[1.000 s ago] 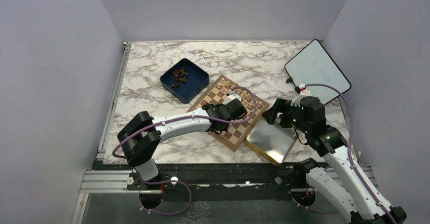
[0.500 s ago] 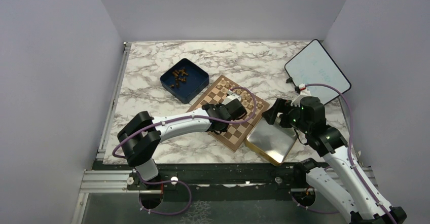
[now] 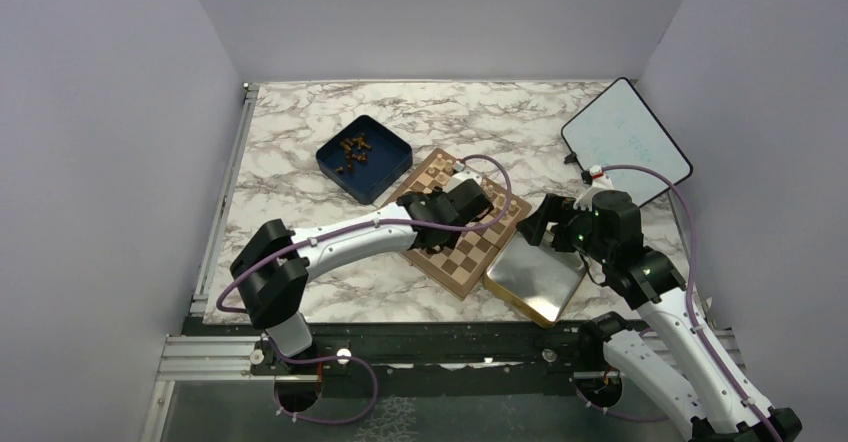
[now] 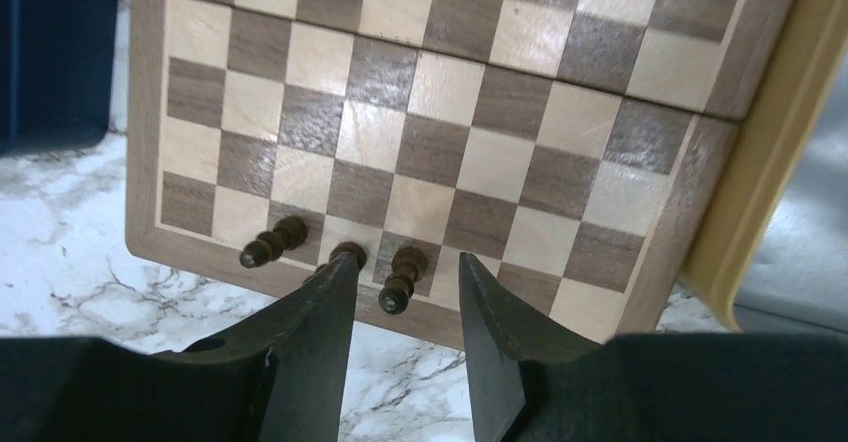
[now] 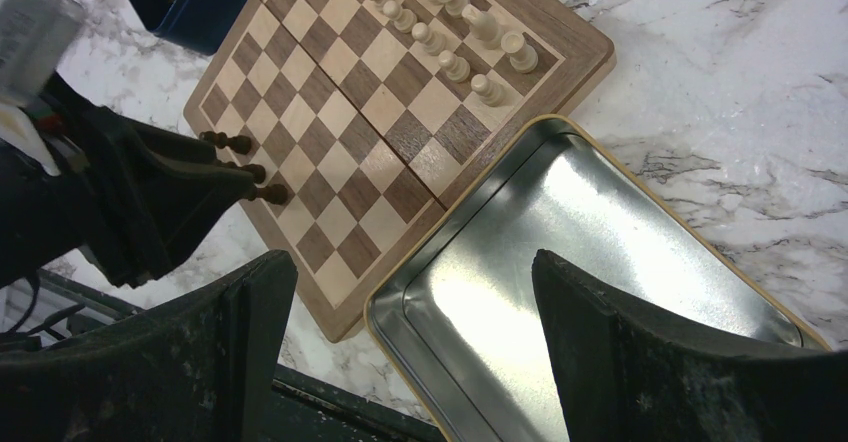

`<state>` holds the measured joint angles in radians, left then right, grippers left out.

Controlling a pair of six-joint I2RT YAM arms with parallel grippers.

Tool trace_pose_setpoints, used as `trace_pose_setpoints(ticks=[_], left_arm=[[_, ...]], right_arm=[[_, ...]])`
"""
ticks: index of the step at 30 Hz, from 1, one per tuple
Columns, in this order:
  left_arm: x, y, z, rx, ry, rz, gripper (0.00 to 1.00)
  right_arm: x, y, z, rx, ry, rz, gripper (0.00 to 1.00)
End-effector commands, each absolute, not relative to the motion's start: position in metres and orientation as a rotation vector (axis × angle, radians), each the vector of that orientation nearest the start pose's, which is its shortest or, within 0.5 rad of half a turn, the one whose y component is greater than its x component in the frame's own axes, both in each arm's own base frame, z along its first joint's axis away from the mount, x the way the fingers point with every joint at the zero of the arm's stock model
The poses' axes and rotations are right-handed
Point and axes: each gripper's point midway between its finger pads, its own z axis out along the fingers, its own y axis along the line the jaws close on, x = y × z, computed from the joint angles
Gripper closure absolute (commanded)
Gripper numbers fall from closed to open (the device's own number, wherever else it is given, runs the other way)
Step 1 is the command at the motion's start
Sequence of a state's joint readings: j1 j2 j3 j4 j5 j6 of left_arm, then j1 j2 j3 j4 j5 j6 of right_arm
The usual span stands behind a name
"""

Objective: Set up the chess pieces on the board
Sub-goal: Place the chess piece on the chessboard, then pick up the chess piece from the storage box.

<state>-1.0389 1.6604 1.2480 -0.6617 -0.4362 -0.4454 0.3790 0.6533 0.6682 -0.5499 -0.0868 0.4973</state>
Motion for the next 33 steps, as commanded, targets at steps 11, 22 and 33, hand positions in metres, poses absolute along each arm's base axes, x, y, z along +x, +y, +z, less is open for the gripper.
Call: trace_pose_setpoints(ticks=[11, 22, 33], left_arm=[[0.353, -0.210, 0.189, 0.206, 2.289, -0.013, 0.54], [0.439, -0.117, 0.181, -0.062, 2.264, 0.013, 0.67], [0.497, -0.074, 0.133, -0.124, 2.342, 0.061, 0.67]], right_arm=[[0.215, 0.131, 0.188, 0.046, 2.144, 0.655, 0.07], [0.212, 0.135, 0.189, 0.037, 2.138, 0.688, 0.07], [0.212, 0.135, 0.190, 0.041, 2.137, 0.692, 0.07]])
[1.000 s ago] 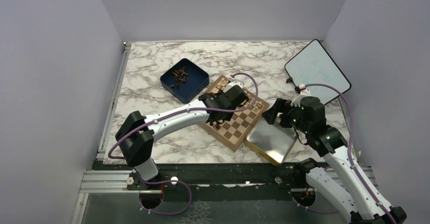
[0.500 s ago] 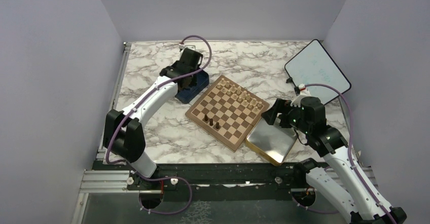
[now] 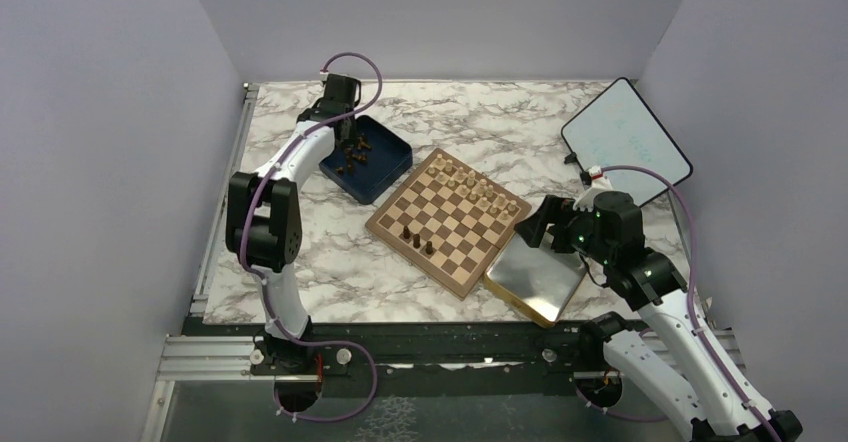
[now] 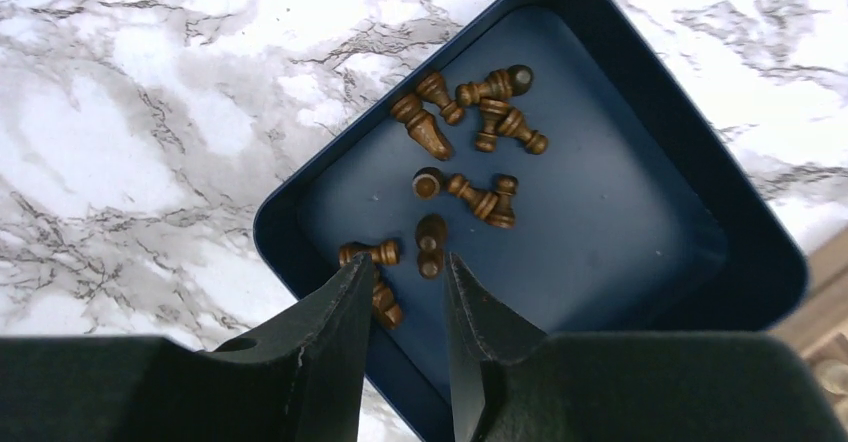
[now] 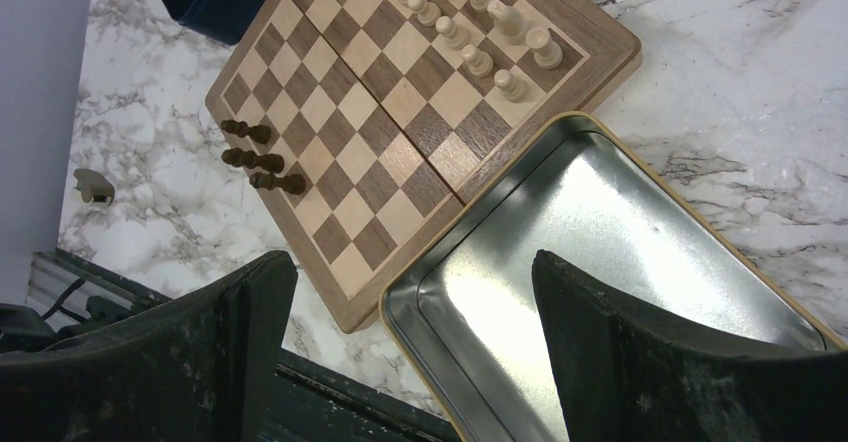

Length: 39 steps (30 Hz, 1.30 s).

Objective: Set up the chess pieces on the board
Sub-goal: Pick up the chess piece from the storage box.

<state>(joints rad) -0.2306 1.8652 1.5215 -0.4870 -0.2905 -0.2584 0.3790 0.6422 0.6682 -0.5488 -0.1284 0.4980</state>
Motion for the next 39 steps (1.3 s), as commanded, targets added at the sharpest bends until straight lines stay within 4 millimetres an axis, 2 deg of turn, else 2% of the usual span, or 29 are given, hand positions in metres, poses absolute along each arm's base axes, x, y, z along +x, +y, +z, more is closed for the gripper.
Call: trace_pose_setpoints(ticks=[1, 5, 9, 21, 39], left_arm=[[0.499, -0.072, 0.128, -0.124, 2.351, 0.063, 0.67], [0.503, -0.068, 0.109, -0.119, 2.387, 0.060, 0.64], [0.507, -0.075, 0.096, -0.074, 2.413, 0.014, 0.64], [0.504, -0.064, 0.070, -0.099, 2.463, 0.079, 0.65], [0.504, -0.062, 0.058, -0.094, 2.490, 0.070, 0.70]], right_arm=[[0.212, 0.136, 0.190, 0.041, 2.136, 0.694, 0.07], [0.213, 0.136, 0.187, 0.046, 2.145, 0.691, 0.06], [0.214, 0.135, 0.184, 0.047, 2.152, 0.680, 0.07], [0.215, 0.133, 0.179, 0.047, 2.167, 0.657, 0.07], [0.215, 0.132, 0.178, 0.040, 2.173, 0.650, 0.07]])
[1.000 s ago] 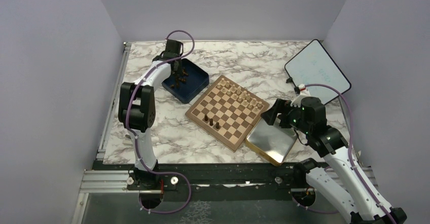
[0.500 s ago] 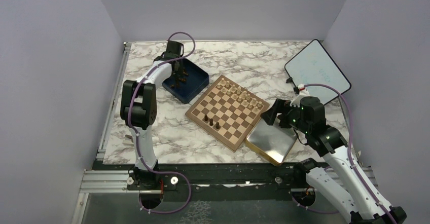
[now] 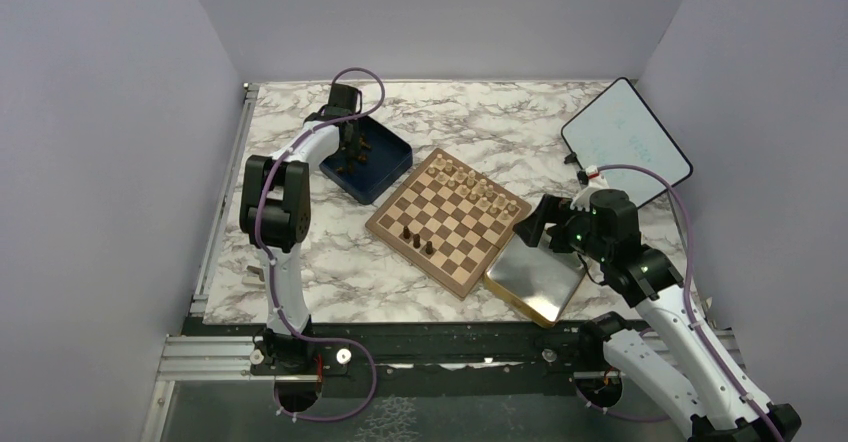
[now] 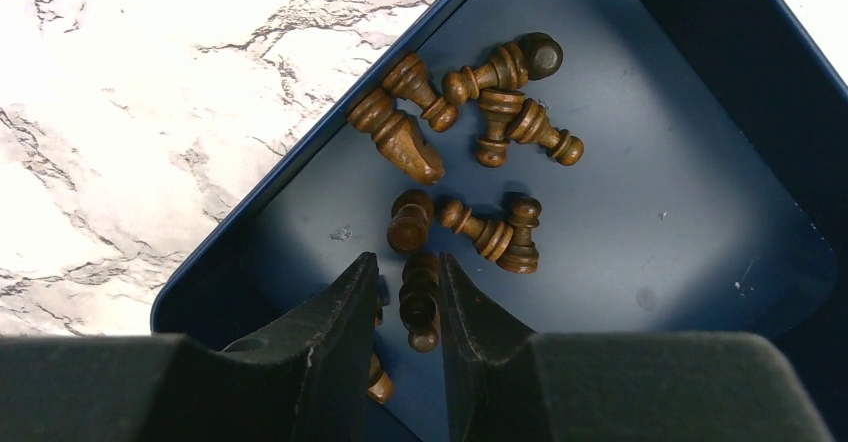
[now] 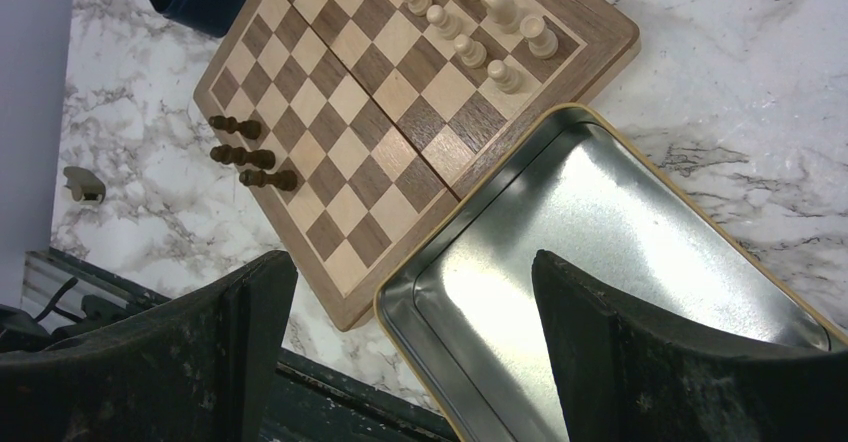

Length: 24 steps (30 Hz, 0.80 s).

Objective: Set up the chess pieces on the board
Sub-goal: Pick up the chess piece from the storage box.

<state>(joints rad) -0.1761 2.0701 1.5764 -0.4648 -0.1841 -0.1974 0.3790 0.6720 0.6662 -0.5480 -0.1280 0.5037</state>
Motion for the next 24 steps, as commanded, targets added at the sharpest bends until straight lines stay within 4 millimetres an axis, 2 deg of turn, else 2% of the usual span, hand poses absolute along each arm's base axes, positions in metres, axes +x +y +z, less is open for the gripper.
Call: trace_pose_setpoints(ticks=[1, 8, 13, 17, 24], left_arm=[[0.504, -0.062, 0.057, -0.092, 2.493, 0.070, 0.71], [0.505, -0.063, 0.058, -0.073, 2.496, 0.065, 0.78], [0.504, -0.067, 0.069, -0.060, 2.485, 0.037, 0.82], [0.504, -0.069, 0.083, -0.063, 2.464, 0.015, 0.84], [0.503, -0.073, 0.122, -0.070, 2.414, -0.020, 0.84]], right_arm=[[0.215, 0.132, 0.178, 0.039, 2.173, 0.650, 0.07], [0.215, 0.131, 0.179, 0.041, 2.171, 0.645, 0.06], [0.215, 0.132, 0.178, 0.042, 2.172, 0.647, 0.07], [0.215, 0.131, 0.178, 0.042, 2.175, 0.645, 0.07], [0.215, 0.132, 0.177, 0.042, 2.174, 0.645, 0.07]])
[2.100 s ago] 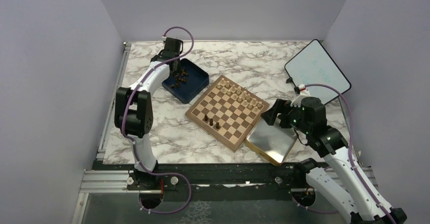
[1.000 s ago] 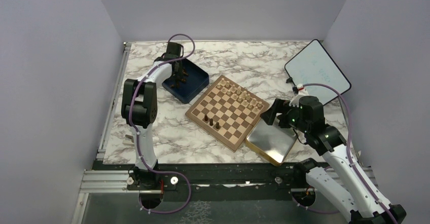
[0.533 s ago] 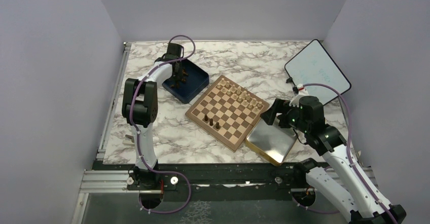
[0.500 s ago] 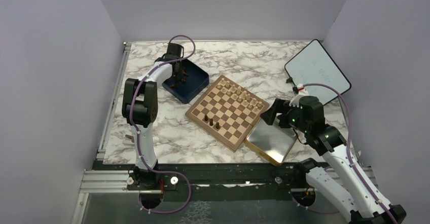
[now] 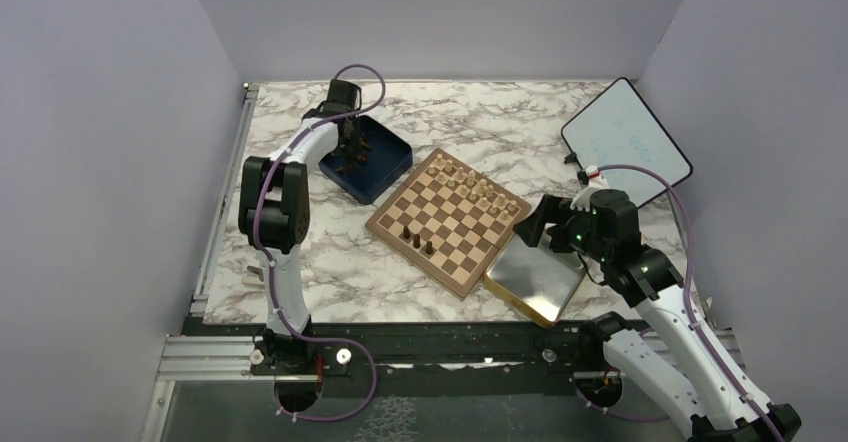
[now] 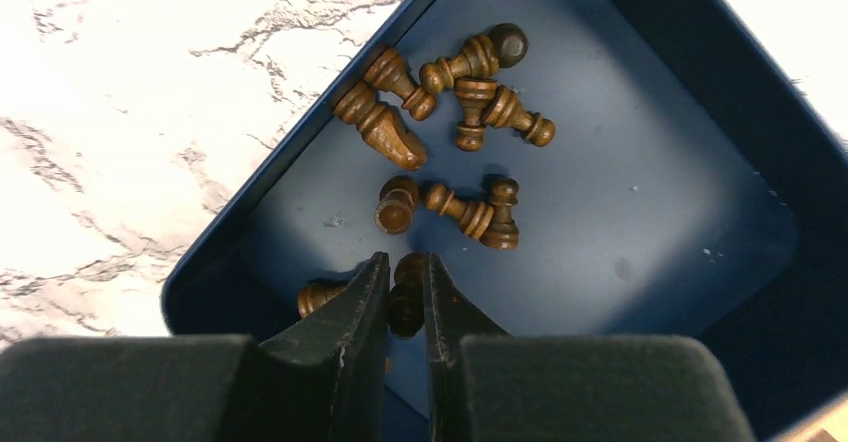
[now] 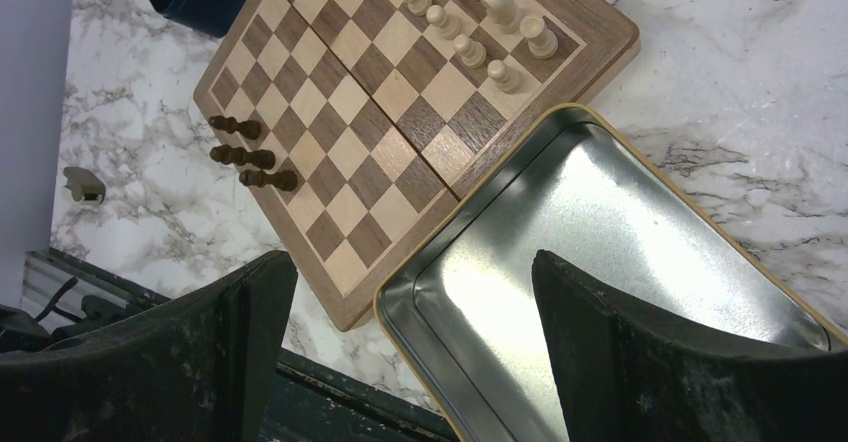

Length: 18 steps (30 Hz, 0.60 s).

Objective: Set up the chess pieces on the board
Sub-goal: Pick up the chess piece from the storage box.

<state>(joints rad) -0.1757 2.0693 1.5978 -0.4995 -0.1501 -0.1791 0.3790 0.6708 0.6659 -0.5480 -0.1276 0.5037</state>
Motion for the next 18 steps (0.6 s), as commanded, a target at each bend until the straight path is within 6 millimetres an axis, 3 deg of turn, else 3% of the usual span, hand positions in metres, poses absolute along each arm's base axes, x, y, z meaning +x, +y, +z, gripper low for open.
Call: trace_pose_setpoints(ticks=[1, 11, 18], left_arm=[[0.502, -0.073, 0.127, -0.070, 2.412, -0.024, 0.84], [0.483, -0.095, 0.164, 0.008, 2.396, -0.113, 0.85], [0.451, -0.135, 0.193, 0.147, 2.367, -0.157, 0.85]], right_arm=[[0.215, 0.131, 0.177, 0.043, 2.176, 0.644, 0.06], [0.215, 0.131, 0.180, 0.050, 2.170, 0.644, 0.07], [0.213, 0.131, 0.182, 0.052, 2.168, 0.649, 0.07]])
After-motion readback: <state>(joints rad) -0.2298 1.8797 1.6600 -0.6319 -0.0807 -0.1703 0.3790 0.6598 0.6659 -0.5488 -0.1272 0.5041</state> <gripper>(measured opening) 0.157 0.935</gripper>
